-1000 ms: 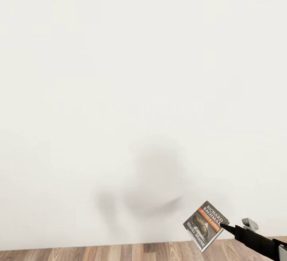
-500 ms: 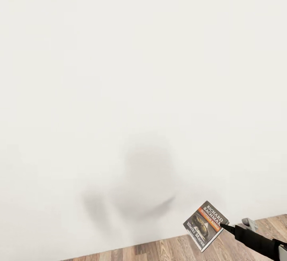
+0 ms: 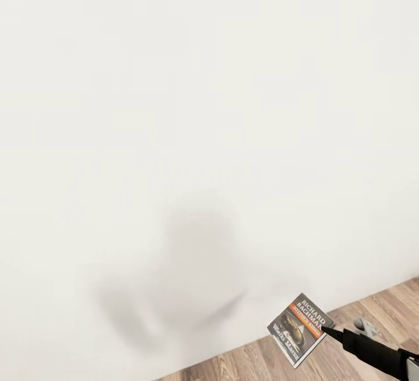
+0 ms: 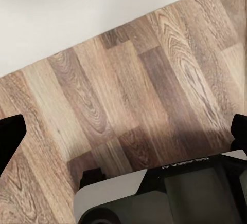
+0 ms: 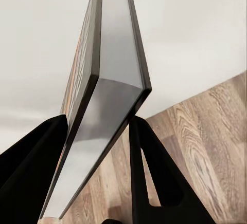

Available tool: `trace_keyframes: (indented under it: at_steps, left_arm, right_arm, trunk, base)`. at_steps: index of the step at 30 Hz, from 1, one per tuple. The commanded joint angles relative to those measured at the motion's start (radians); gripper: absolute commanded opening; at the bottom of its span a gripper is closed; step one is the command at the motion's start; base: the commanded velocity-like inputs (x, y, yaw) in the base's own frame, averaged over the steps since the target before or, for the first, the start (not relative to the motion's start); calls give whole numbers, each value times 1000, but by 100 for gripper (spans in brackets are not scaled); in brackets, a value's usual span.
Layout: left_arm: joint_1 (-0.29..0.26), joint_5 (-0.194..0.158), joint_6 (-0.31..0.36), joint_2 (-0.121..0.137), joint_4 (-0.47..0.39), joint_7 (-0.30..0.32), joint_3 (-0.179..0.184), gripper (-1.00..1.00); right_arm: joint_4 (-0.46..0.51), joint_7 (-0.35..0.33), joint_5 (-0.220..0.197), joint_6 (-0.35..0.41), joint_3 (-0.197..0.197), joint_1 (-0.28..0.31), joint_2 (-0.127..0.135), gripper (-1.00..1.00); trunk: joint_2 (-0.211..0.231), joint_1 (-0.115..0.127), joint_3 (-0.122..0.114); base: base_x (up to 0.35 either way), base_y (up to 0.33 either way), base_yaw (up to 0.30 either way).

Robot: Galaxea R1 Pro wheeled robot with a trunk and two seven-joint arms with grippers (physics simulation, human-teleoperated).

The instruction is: In the bedroom, move the book from the bed onto either nightstand, and place the two sandals side by side next to the bed.

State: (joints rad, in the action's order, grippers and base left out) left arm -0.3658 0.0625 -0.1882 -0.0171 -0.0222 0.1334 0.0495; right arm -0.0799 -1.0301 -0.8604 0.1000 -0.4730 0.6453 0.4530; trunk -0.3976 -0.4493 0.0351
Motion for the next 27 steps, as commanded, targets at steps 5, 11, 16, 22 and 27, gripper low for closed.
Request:
trace_keyframes:
  at_steps: [5, 11, 16, 22, 27]
  left_arm:
    - [-1, 7, -5, 0, 1, -1, 4, 100]
    - [-1, 7, -5, 0, 1, -1, 4, 100]
    - [-1, 7, -5, 0, 1, -1, 4, 100]
    - [-1, 7, -5, 0, 1, -1, 4, 100]
    - [-1, 7, -5, 0, 1, -1, 4, 100]
  right_arm:
    - [-3, -4, -11, 10, -1, 2, 0, -100]
    - [-3, -4, -11, 10, -1, 2, 0, -100]
    - [-3, -4, -11, 10, -1, 2, 0, -100]
    - [-3, -4, -11, 10, -1, 2, 0, -100]
    - [-3, -4, -11, 10, -1, 2, 0, -100]
  trunk:
    - [-2, -1, 2]
    - [-2, -1, 2]
    - [-2, -1, 2]
    - [-2, -1, 2]
    - [-2, -1, 2]
  base:
    - [1, 0, -276]
    - [0, 0, -276]
    - [0, 0, -275]
    - [80, 0, -271]
    - [194, 0, -266]
